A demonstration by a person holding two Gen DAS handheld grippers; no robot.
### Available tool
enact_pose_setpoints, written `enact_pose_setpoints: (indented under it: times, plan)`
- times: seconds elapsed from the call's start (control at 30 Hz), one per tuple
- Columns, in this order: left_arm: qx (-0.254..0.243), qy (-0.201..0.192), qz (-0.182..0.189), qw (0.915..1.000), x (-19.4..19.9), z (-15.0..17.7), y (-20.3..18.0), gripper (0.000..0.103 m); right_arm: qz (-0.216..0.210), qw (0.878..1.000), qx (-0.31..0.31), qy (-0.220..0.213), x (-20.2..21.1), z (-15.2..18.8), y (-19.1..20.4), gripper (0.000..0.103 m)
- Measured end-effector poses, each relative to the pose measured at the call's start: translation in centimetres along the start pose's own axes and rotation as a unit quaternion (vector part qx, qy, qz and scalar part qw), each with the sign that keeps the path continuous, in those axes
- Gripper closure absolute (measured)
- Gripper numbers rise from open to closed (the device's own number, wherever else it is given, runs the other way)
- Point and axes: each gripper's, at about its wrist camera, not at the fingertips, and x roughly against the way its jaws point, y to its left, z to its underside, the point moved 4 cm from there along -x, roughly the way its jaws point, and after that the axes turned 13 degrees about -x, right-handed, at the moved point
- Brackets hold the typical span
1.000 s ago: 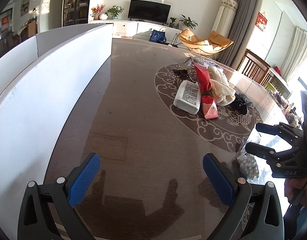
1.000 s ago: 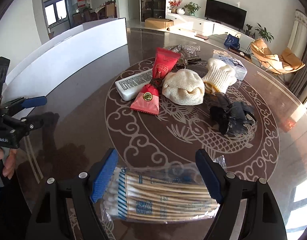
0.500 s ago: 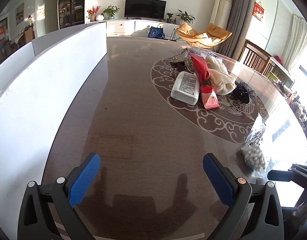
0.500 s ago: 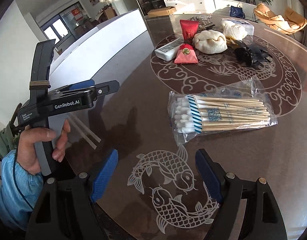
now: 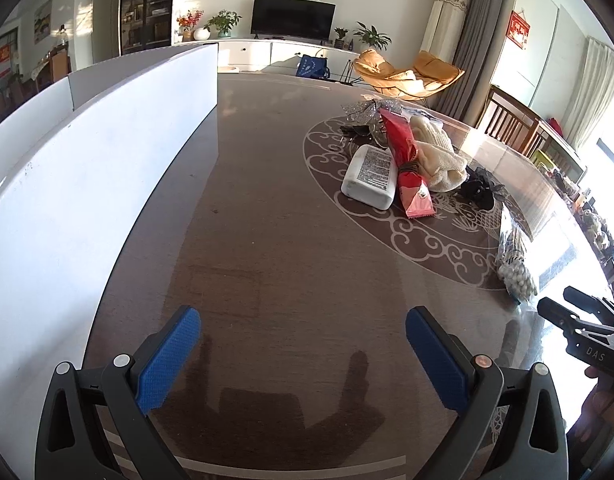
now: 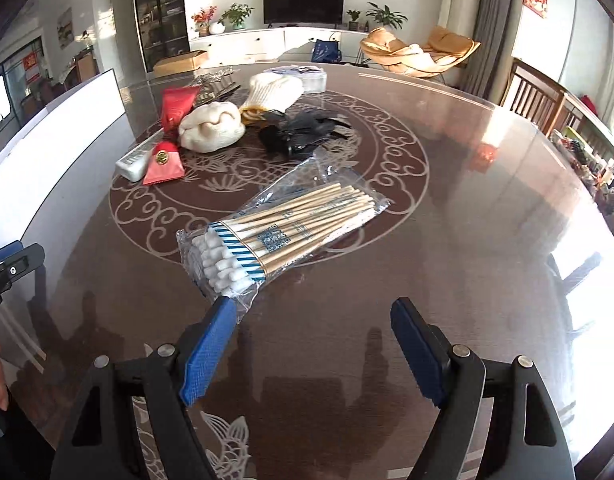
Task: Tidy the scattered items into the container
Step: 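Move the left gripper toward the white lotion bottle while the right gripper approaches the cotton swab bag, then grasp the white lotion bottle with the left gripper while the right gripper grasps the cotton swab bag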
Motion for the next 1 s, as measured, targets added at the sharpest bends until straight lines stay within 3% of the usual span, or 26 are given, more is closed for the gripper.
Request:
enact_pose_setpoints:
  times: [0.13,0.3,0.53,0.67,0.8,0.83,0.87,1.0]
  plan:
    - [-0.010,0.004,-0.005,0.9999,-0.2,0.0,-0.3,0.000,-0.046,0.999,-0.021,0.005,0.7,-0.2,0.2,0.023]
    - [-0.011,0.008,-0.008,0.9999,-0.5,0.1,-0.4,0.000,-0.102,0.988,-0.111,0.020,-0.9,-1.9,1.6,0.023]
    - [-0.001,0.009,-0.004,1.0000,-0.6,0.3,-0.1,0.000,-0.028,0.990,-0.138,0.017,-4.1,-4.0,4.5,0.023]
    - [-0.009,0.013,-0.003,0.9999,-0.8,0.3,-0.4,0.000,0.017,0.996,-0.083,0.021,-5.1,-3.8,5.5,0.022]
    - [-0.025,0.020,-0.009,0.9995,-1.1,0.4,-1.0,0.000,-0.020,0.999,-0.040,0.007,-5.2,-3.9,4.4,0.026]
    - [-0.030,0.022,-0.011,0.9992,-1.2,0.5,-1.2,0.000,-0.017,0.999,-0.027,0.004,-5.2,-4.0,3.8,0.030]
    - [-0.034,0.026,-0.012,0.9990,-1.3,0.6,-1.4,0.000,-0.011,1.000,-0.012,0.000,-5.1,-4.0,3.2,0.043]
    - [-0.050,0.037,-0.017,0.9979,-1.8,0.6,-1.9,0.000,-0.016,1.000,0.000,-0.006,-4.8,-4.0,0.0,0.047]
